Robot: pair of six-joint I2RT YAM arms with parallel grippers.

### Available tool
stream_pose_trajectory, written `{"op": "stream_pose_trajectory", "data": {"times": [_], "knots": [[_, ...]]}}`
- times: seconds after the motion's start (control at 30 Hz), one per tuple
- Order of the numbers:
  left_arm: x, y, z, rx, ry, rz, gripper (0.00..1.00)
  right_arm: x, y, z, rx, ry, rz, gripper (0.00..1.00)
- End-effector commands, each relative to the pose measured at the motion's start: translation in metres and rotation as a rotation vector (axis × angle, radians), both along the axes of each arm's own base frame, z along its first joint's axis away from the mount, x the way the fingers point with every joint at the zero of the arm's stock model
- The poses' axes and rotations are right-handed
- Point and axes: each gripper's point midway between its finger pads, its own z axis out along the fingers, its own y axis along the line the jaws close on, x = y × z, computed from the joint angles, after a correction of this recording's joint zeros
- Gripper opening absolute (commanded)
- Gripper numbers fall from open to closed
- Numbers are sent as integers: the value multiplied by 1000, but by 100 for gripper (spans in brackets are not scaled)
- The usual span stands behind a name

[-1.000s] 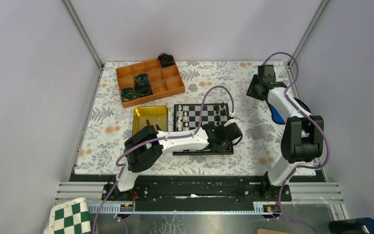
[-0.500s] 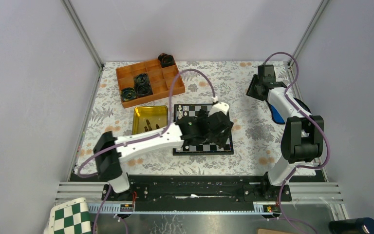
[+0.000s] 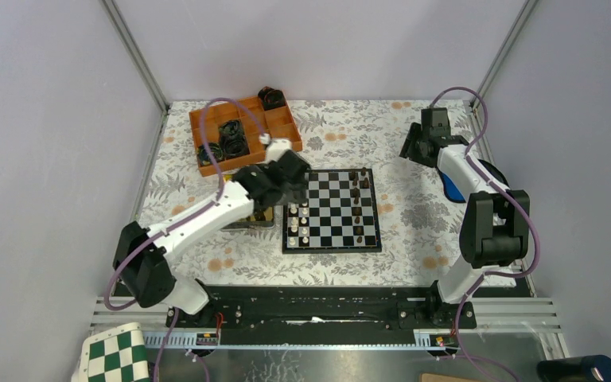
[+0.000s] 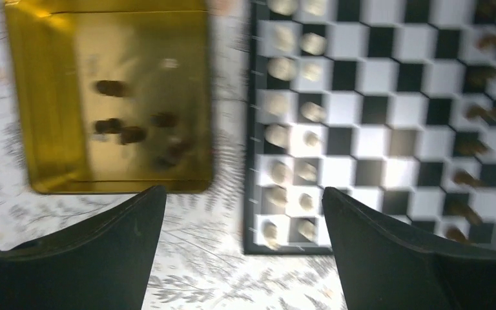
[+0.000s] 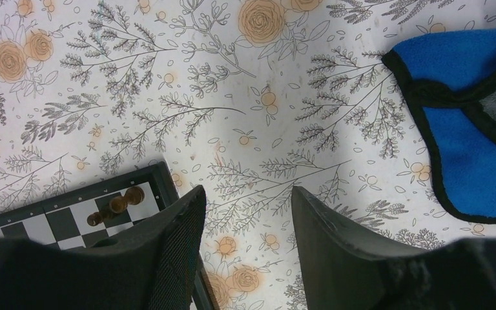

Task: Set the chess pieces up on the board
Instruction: Pick up the chess piece from the storage box.

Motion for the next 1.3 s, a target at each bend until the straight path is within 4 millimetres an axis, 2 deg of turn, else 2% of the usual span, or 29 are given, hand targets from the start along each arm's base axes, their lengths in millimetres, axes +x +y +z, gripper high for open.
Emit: {"op": "stream_pose_trajectory", "data": {"times": [0.0,0.27,0.4,0.53,0.77,0.87,1.27], "knots": [[19,64,-1,-3,11,204,99,4,1,29,15,-89,14,59],[44,133,-10,11,44,399,97,4,2,30,24,-95,19,59],[52,154,-20,-18,74,455,94,4,4,29,28,-96,22,59],[56,168,-38,-44,117,497,84,4,4,28,31,-93,21,58],[61,169,-67,-81,179,503,71,5,6,24,36,-87,25,57],[64,165,-76,-90,201,493,68,6,5,23,35,-84,23,57],[76,161,-101,-84,255,482,57,8,5,19,30,-75,22,57]]}}
